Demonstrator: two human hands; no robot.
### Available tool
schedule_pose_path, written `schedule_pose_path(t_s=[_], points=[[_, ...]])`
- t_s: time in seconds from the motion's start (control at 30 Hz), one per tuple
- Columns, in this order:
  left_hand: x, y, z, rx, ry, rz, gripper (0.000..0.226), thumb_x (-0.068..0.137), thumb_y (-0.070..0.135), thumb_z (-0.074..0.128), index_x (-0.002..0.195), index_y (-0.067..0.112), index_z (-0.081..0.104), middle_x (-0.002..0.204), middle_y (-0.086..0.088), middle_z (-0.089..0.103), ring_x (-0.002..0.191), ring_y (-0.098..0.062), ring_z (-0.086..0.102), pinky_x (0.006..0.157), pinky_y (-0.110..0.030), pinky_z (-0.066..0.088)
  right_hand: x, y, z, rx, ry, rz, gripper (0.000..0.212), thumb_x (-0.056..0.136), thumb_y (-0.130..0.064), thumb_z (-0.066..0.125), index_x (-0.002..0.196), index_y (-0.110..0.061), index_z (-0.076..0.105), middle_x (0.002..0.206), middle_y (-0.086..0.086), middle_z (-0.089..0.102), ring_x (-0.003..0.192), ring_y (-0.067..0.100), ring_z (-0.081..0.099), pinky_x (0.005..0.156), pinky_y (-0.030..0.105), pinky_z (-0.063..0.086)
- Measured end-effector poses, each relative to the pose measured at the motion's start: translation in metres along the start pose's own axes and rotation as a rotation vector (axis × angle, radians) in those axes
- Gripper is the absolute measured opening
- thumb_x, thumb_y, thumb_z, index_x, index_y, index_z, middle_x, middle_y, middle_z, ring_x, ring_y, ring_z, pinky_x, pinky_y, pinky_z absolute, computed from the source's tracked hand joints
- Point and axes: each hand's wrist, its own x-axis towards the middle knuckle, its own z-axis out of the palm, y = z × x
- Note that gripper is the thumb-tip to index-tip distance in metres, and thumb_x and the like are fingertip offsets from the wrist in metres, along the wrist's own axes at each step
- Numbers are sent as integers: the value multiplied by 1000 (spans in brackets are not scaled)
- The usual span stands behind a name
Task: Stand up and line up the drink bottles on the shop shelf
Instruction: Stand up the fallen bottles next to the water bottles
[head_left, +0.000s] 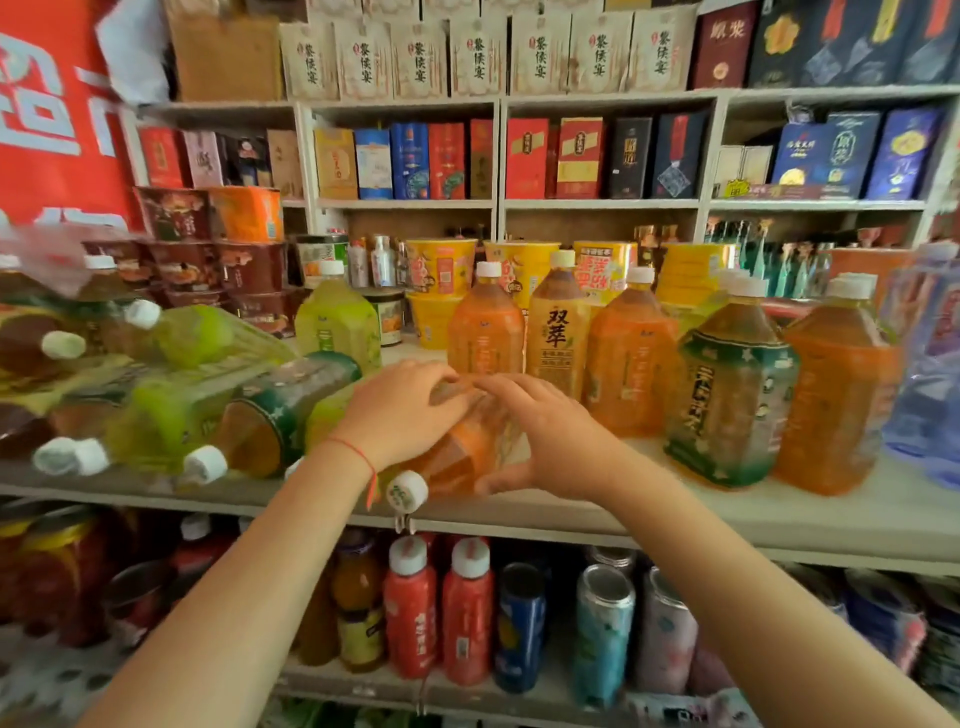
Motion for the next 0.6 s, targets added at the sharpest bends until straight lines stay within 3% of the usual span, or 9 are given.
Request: schedule_pose_path(t_s=[0.17, 0.33, 0.47, 0.6], points=[[-9, -17, 4, -44, 20, 132, 52, 89, 65, 38, 126, 40, 64, 118, 6, 70, 111, -18, 56, 95, -39, 46, 14, -8, 17, -27, -44, 27, 124, 55, -68, 84, 156, -41, 18, 161, -13, 23, 148, 20, 20, 118, 51, 27], [-14, -23, 3, -165, 33, 134, 64, 77, 70, 27, 121, 45, 66, 115, 7, 70, 110, -21, 54, 100, -43, 42, 7, -10, 16, -57, 126, -96, 110, 58, -67, 84, 151, -33, 37, 151, -8, 44, 137, 16, 41, 111, 34, 38], [-16, -17, 0, -318, 38, 125, 77, 77, 66, 16, 99, 22, 75, 96, -2, 73, 95, -26, 62, 87, -40, 48, 4, -5, 16, -305, 221, -228, 101, 63, -68, 80, 145, -18, 49, 146, -2, 54, 129, 20, 53, 98, 35, 49], [-13, -12, 0, -327, 3, 110, 72, 82, 64, 18, 94, 17, 70, 88, -4, 71, 87, -22, 63, 80, -37, 46, 4, 3, 6, -226, 187, -220, 96, 68, -69, 73, 147, -22, 48, 144, -5, 56, 127, 20, 54, 94, 35, 51]])
